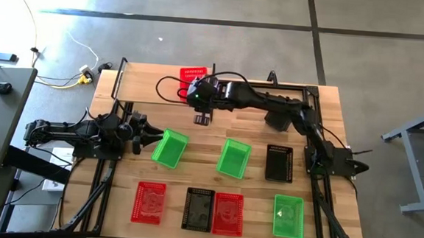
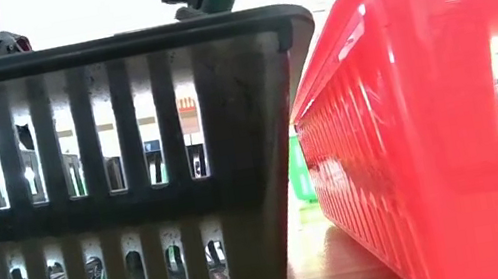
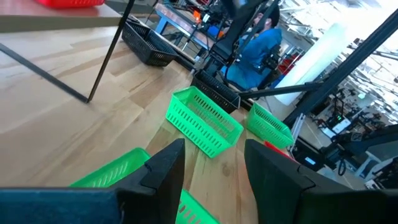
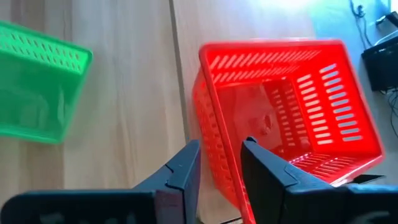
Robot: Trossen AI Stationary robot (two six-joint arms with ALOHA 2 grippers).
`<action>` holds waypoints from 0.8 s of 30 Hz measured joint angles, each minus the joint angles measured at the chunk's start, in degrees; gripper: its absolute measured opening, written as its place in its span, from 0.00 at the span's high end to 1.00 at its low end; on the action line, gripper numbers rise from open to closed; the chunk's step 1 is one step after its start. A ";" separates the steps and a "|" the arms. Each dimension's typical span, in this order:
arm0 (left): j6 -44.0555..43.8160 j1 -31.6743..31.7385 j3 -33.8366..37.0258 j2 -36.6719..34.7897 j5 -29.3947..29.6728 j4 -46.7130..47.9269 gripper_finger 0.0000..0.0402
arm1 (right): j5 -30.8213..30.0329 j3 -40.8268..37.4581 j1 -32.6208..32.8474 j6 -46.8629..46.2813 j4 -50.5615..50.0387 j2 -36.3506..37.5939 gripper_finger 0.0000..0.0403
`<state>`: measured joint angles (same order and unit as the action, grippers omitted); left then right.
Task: Stack baskets on shelf by color
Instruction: Put the left green bin on the shelf
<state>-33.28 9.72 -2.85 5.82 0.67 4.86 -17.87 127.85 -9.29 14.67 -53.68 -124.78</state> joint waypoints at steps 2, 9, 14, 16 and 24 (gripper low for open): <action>-0.08 0.02 0.02 0.02 -0.02 -0.04 0.61 | -0.53 0.02 0.41 -1.13 0.01 0.69 0.75; -0.02 0.01 -0.07 0.01 -2.79 -1.96 0.61 | -2.35 0.04 1.65 -4.55 1.03 3.11 0.75; 4.20 0.00 -3.23 0.26 -6.67 -1.05 0.61 | -8.11 0.04 2.48 -5.72 0.55 5.59 0.75; 6.76 -0.02 -5.37 0.89 -7.45 0.91 0.61 | -8.55 0.04 2.41 -6.63 0.31 6.85 0.75; 16.23 -0.02 -15.06 7.79 -10.73 14.93 0.61 | -8.45 0.09 1.80 -12.11 -0.08 10.91 0.75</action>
<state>-17.05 9.69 -17.91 13.62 -10.06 19.79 -26.32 127.94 -7.49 2.56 -53.76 -113.87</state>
